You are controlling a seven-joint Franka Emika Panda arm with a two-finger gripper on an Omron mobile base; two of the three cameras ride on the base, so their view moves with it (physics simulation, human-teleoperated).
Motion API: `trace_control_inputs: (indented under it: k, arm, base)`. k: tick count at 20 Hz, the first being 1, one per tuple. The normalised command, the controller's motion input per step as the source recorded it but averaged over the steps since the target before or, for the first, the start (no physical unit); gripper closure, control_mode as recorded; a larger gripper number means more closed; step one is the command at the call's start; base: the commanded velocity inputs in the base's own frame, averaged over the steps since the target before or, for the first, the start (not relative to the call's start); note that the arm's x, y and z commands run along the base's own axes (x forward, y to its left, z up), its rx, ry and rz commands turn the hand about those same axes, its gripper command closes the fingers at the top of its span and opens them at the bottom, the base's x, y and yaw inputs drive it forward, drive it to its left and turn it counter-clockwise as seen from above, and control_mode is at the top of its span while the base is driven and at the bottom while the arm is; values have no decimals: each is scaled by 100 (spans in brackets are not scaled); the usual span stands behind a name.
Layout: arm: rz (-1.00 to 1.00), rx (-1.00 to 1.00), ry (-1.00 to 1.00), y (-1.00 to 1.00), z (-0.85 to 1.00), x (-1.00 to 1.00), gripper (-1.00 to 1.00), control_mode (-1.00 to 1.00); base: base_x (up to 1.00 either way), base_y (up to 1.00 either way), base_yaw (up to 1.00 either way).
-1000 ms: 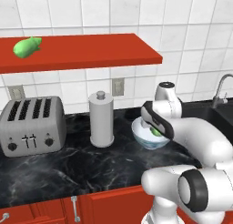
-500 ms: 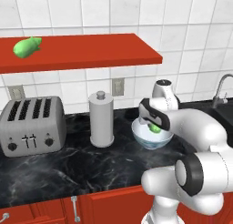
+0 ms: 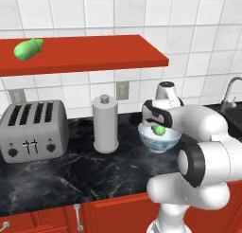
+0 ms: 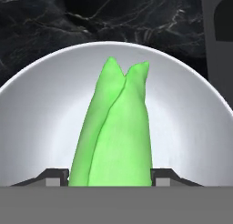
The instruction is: Pick the corns from the cabinet and place them in one bowl. Pick the carrot from the sink and place it in the other bowl.
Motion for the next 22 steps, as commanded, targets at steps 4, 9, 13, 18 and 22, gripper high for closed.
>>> trace_control_inputs:
  k: [4, 9, 13, 18, 22]
  arm:
    - [0, 0, 0, 0, -19, 2, 100, -100]
    - [0, 0, -1, 0, -4, -39, 100, -100]
    - [0, 0, 0, 0, 0, -20, 100, -100]
    - [0, 0, 0, 0, 0, 0, -100, -100]
    - [0, 0, 0, 0, -4, 0, -100, -100]
  base:
    - [0, 0, 0]
    - [0, 0, 0]
    - [0, 0, 0]
    - [0, 0, 0]
    - [0, 0, 0]
